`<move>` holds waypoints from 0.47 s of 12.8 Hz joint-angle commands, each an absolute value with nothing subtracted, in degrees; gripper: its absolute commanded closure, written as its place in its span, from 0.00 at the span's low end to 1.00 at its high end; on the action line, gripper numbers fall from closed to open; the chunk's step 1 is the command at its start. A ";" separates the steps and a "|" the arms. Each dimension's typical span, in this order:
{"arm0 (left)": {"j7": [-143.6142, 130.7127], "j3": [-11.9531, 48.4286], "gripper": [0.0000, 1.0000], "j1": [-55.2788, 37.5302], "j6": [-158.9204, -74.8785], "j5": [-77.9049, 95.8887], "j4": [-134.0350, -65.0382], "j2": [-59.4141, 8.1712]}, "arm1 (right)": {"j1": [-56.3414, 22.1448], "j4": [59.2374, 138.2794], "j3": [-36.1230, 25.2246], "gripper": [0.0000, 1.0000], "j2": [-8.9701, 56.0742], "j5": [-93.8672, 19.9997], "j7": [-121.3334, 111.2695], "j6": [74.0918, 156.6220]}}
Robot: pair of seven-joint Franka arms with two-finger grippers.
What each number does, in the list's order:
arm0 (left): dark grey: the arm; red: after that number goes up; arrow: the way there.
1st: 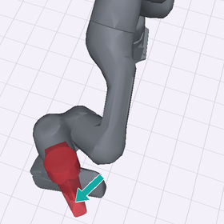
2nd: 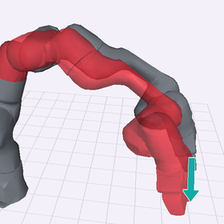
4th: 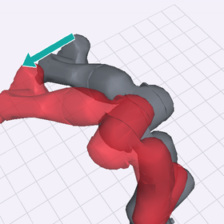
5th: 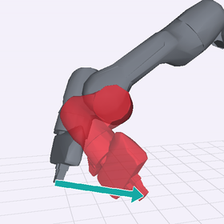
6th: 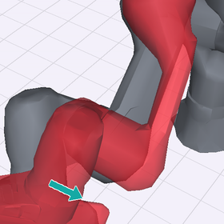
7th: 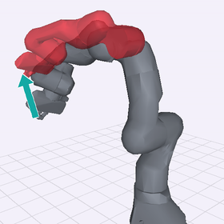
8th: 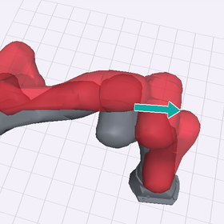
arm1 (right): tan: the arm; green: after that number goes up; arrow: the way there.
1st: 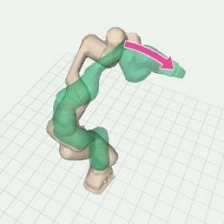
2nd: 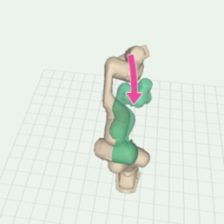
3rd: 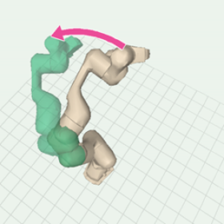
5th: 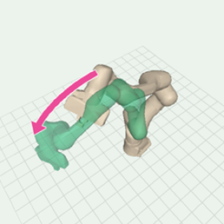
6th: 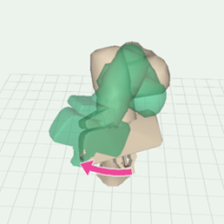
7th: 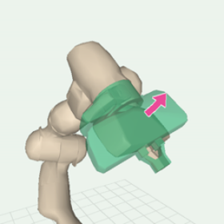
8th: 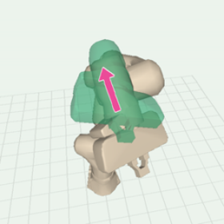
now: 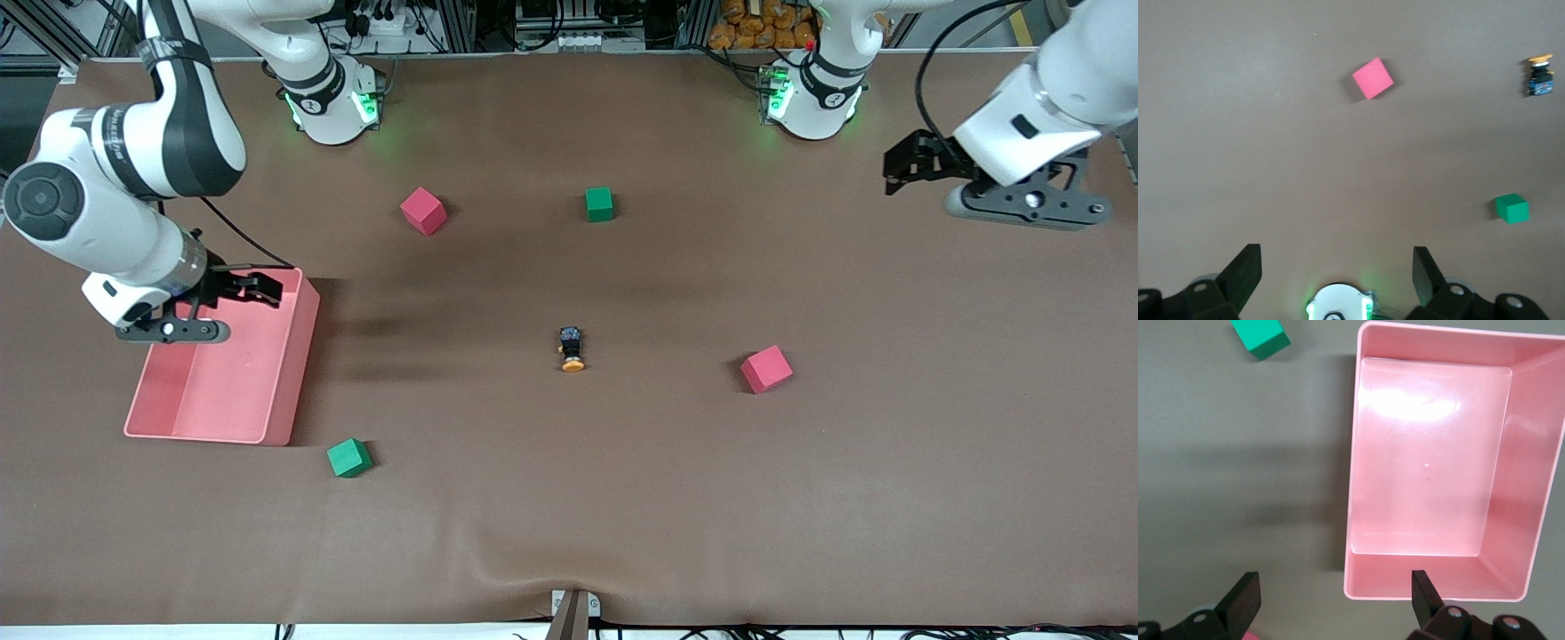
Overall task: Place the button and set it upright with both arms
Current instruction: 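Retract the right gripper while the left gripper reaches toward the button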
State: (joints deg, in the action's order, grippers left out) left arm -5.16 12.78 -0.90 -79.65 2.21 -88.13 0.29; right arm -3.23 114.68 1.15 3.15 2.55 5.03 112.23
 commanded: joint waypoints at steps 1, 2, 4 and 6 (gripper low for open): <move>-8.34 13.53 0.00 -0.70 -78.40 6.40 -86.66 -3.06 | -0.97 117.69 2.29 0.00 -0.18 2.90 2.56 113.38; -8.44 13.54 0.00 -0.79 -78.49 7.98 -86.57 -4.56 | -0.01 117.69 2.29 0.00 -0.26 2.90 0.63 113.38; -8.79 13.45 0.00 -0.70 -78.75 11.41 -86.48 -8.85 | 2.36 117.69 2.37 0.00 -0.70 2.90 -2.62 113.12; -9.31 13.54 0.00 -1.92 -80.23 12.22 -85.53 -12.03 | 2.72 117.60 2.29 0.00 -1.93 2.90 -3.34 111.98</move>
State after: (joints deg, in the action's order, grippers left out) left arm -7.94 13.37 -0.94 -79.95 11.27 -88.20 -8.79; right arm 1.41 115.81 1.19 1.11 2.55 -2.14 112.37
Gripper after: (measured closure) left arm 0.000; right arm 0.000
